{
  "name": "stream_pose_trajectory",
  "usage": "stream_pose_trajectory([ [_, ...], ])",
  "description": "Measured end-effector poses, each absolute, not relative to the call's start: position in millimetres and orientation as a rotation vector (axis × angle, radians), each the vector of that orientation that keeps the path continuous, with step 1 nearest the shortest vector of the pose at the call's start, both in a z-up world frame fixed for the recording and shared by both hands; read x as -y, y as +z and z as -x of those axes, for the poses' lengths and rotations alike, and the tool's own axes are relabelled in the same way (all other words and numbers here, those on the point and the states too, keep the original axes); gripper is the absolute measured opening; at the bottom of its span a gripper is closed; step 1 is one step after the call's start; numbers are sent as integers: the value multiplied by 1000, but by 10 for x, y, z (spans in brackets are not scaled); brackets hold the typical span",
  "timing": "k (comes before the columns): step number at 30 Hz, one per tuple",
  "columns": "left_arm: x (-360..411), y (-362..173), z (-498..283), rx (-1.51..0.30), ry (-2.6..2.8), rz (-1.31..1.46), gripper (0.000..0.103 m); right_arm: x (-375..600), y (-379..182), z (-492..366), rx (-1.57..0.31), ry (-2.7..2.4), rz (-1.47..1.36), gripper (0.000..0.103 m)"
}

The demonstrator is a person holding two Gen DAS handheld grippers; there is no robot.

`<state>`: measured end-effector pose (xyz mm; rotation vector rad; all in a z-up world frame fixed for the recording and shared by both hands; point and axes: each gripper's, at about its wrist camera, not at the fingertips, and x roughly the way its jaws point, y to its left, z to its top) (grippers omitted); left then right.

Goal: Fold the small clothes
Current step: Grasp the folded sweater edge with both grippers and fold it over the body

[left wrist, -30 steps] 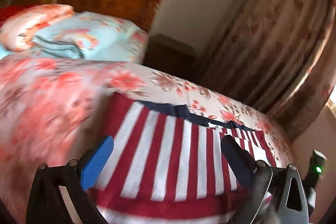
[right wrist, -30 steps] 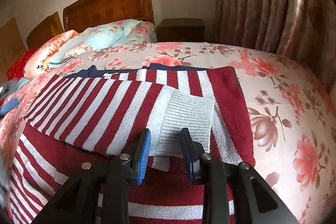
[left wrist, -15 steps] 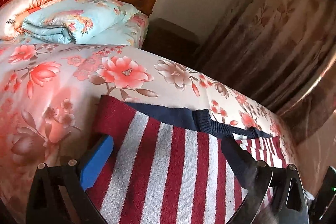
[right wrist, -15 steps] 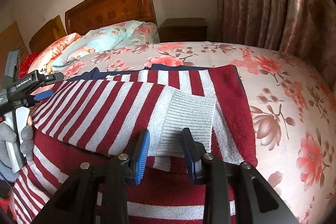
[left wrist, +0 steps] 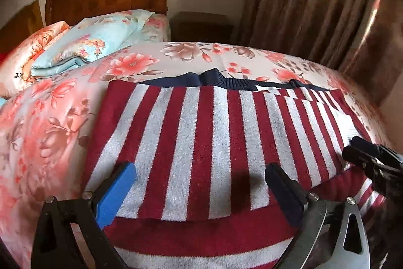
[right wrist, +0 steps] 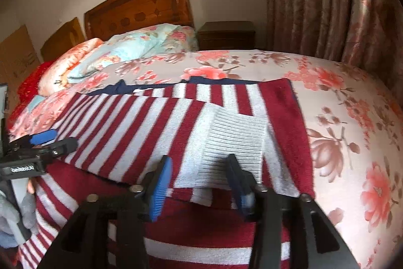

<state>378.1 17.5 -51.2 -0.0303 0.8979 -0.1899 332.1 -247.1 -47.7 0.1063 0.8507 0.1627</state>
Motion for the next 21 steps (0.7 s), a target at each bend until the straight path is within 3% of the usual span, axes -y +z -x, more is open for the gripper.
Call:
stream_pose_trajectory([
  [1,-184,-474,-3740,-898,-191,44,103,2458,-476,-3328,-854,195,-101,66],
  [2,-197,-431,-3686,-886,-191,54,103,2435,-468,-3334,-866,232,-82,68],
  [7,-216,-187,-3115,-769,-220,42,103,2385,-345,-3029,-870,220,-122,66],
  [15,-283,-670,-3010,-941,-204,2,103,1958,-526,-2707,-921,220,49,66],
  [21,-508,-658,-2973,-918,-188,86,103,2262,-518,-2497,-916,204,8,65],
])
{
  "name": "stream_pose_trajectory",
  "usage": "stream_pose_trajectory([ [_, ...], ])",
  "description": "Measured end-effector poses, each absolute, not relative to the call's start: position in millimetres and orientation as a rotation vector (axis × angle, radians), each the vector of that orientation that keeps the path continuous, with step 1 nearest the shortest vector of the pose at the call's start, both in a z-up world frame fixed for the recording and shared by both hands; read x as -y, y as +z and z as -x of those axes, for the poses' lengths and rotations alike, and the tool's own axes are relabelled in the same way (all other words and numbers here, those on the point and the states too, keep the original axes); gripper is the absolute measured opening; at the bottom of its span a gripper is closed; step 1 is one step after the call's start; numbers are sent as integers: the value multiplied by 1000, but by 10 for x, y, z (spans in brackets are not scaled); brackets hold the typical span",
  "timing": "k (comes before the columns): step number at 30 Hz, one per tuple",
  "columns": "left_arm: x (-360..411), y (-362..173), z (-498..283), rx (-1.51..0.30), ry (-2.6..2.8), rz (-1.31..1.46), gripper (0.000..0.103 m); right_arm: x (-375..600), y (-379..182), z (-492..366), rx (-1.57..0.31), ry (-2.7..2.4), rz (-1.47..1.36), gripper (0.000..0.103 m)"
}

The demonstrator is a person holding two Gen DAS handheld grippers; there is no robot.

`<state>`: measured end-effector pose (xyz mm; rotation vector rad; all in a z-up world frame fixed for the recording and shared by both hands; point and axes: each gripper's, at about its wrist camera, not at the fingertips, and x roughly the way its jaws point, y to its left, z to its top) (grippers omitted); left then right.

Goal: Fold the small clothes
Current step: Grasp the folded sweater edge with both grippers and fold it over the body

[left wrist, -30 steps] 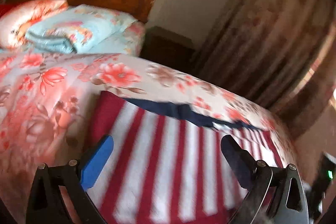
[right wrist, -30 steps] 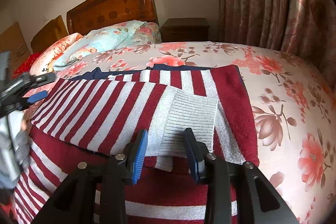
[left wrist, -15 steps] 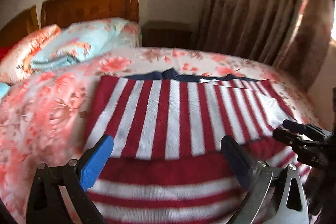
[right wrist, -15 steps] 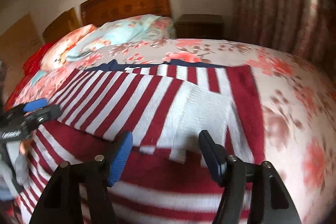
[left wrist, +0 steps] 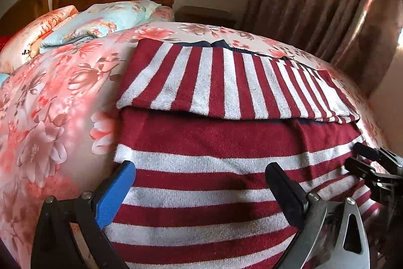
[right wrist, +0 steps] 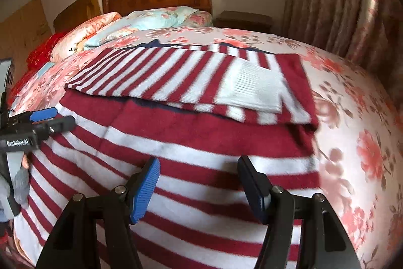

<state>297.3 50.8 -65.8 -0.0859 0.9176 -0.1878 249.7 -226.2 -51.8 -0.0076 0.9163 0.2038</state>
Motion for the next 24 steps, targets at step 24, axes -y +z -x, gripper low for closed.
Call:
stream_pose_trajectory([
  [24,-450,-673,-2935,-927,-148,36,103,2285,-529,-2411,-903,159,44,65],
])
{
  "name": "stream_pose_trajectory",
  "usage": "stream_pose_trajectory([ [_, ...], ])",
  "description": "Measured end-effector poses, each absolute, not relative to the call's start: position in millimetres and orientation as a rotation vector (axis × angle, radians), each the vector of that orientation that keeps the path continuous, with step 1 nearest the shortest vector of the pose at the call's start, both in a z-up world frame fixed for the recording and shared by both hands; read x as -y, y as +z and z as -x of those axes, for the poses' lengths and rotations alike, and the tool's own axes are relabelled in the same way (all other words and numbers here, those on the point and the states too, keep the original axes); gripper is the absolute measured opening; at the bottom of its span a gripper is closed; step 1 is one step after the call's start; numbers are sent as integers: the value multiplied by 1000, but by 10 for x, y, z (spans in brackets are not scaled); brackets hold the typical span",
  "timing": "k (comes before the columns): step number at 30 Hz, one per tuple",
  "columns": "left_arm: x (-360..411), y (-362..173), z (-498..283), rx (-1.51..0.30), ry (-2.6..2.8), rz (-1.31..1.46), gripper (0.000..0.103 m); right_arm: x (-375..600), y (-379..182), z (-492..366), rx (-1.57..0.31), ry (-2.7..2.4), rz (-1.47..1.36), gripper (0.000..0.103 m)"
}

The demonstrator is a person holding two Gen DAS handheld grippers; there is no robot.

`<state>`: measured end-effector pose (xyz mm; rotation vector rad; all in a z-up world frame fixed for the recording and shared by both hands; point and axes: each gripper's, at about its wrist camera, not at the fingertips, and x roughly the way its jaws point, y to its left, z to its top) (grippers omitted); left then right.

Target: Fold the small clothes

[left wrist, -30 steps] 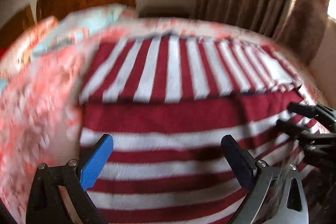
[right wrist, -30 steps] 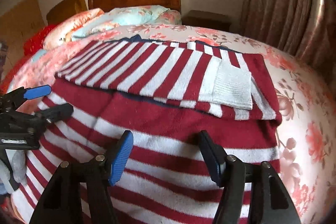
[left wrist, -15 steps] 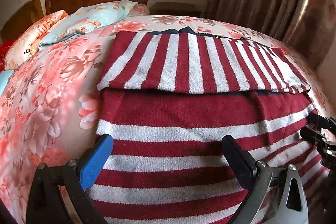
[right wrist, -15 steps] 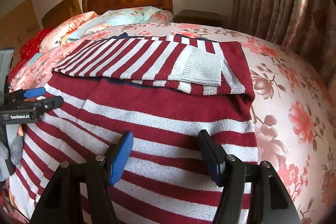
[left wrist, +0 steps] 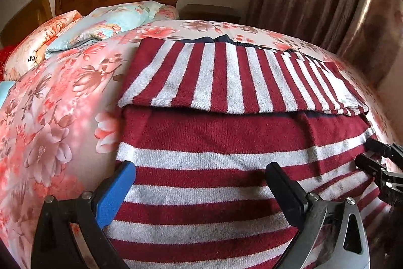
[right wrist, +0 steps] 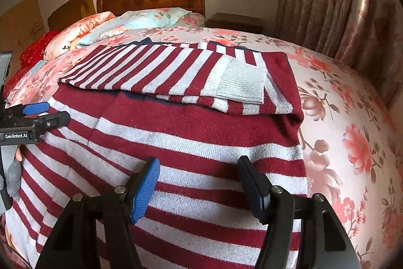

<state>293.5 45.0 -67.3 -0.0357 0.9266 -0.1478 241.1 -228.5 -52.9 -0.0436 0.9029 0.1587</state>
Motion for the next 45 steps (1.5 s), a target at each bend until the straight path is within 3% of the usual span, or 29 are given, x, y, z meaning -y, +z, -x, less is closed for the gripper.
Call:
stream_pose_trajectory([
  [6,-411,-658,-2923,-934,-115,8,103,2318,-517,-2404,-899,154,14,63],
  [11,-290,-419,-2295,-838,-210,39,103,2288,-354,-2066,-889,147,-125,62],
  [16,-8,-679,-1954,-957,-232,-125,103,1979,-431,-1805,-968,235,-26,62],
  [25,-552,-725,-1456,-941,-170,-60,103,2207,-523,-1148,-937,203,109,62],
  [31,-452,-539,-1060,-862,-184,-53,103,2160,-419,-782,-939,160,85,62],
  [36,-110,-693,-900,-854,-204,-227,103,1747,-473,-563,-919,290,162,62],
  [45,-361,-781,-863,-868,-240,-92,103,1943,-568,-461,-857,322,136,62],
])
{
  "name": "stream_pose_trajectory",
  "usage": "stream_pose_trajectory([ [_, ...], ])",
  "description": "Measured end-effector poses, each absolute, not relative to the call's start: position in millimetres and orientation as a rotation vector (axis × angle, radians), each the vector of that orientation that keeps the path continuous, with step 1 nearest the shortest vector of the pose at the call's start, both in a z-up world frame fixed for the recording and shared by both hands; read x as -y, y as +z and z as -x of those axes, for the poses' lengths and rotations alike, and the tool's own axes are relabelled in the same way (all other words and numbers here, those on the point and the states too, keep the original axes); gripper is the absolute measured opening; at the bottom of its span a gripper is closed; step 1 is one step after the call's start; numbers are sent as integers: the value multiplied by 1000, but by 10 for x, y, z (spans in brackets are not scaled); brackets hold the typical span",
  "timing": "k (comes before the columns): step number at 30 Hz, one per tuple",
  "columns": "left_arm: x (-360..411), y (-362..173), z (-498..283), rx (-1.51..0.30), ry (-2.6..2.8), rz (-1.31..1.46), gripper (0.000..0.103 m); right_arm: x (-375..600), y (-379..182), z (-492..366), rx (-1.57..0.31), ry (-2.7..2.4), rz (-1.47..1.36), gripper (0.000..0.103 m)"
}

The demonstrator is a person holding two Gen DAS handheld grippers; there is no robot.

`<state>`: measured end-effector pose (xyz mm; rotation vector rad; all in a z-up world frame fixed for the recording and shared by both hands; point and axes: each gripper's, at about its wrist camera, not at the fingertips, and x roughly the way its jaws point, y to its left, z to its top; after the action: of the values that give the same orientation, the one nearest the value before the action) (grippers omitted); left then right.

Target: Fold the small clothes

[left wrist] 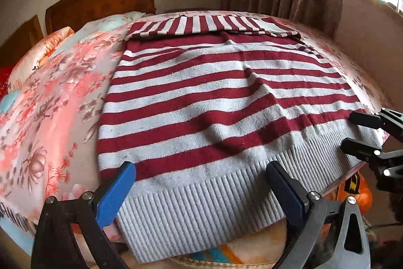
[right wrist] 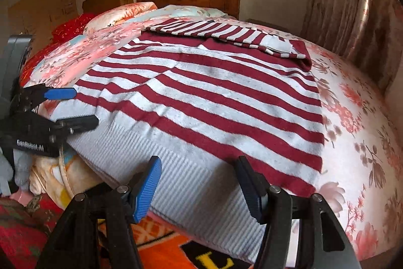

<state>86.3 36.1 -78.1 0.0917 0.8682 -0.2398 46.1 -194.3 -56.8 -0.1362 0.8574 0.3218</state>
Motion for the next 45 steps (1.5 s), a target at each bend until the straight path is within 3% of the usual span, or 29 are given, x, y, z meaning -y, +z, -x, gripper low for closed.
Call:
stream_pose_trajectory([
  [26,-523,-740,-597,-873,-237,-108,103,2109,-496,-136,-885,311,156,63],
  [34,-1319,-623,-517,-841,-252,226,103,2719,-323,57,-852,219,-86,61],
  [39,-1364,-693,-558,-862,-271,295,103,2842,-441,32,-895,179,-126,53],
  [41,-1271,-711,-535,-860,-285,274,103,2767,-469,12,-903,204,-120,43],
  [45,-1127,-707,-504,-857,-330,234,103,2566,-486,22,-901,209,-40,40],
])
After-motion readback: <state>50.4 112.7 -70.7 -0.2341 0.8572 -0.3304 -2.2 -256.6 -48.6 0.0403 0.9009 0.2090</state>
